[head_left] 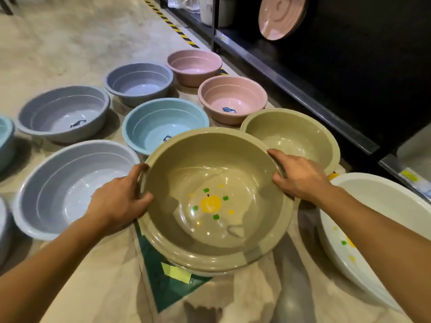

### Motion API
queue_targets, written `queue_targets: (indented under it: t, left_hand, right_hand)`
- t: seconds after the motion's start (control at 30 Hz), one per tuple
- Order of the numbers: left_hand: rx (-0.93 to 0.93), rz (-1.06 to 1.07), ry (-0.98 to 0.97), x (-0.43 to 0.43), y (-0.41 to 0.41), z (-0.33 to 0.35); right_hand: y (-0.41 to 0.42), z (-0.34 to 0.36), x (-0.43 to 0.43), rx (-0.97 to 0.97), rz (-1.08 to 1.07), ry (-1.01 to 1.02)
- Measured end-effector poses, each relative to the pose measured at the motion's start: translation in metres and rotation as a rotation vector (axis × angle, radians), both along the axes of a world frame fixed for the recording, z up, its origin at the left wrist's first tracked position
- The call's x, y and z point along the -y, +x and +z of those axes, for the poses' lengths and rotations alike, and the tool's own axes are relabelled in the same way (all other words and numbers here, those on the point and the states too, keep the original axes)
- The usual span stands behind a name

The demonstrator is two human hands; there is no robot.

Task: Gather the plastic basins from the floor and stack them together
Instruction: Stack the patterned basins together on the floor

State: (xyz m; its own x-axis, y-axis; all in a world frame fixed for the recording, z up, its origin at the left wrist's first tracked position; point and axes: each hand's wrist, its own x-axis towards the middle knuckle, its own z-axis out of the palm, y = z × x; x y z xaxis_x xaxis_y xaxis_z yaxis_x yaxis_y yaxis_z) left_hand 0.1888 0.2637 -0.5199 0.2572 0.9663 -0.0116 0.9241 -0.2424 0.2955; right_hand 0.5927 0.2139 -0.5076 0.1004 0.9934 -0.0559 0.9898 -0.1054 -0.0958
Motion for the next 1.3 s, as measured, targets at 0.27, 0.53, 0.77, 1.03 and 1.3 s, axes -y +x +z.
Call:
queue_targets:
  t: [0.27, 0.53, 0.77, 1.03, 1.3]
  left_hand:
    - [-0.079, 0.040, -0.065, -0.001, 0.008, -0.024]
    - [-0.036, 0.077, -0.097, 0.009, 0.001, -0.060]
    - [-0.067, 0.077, -0.094, 0.024, -0.007, -0.081]
    - [-0.059, 0.066, -0.107, 0.035, -0.013, -0.092]
    - [-0.048, 0.046, -0.132, 0.037, -0.013, -0.095]
  right_hand:
    - [0.000, -0.041, 0.001, 0.015, 0.050, 0.007]
    - [-0.006, -0.071, 0.002, 0.028, 0.056, -0.065]
    - [-0.007, -0.083, 0.020, 0.006, 0.062, -0.092]
    - [-0.018, -0.093, 0.032, -0.005, 0.023, -0.117]
    - [-0.024, -0.098, 0.032, -0.089, -0.057, -0.170]
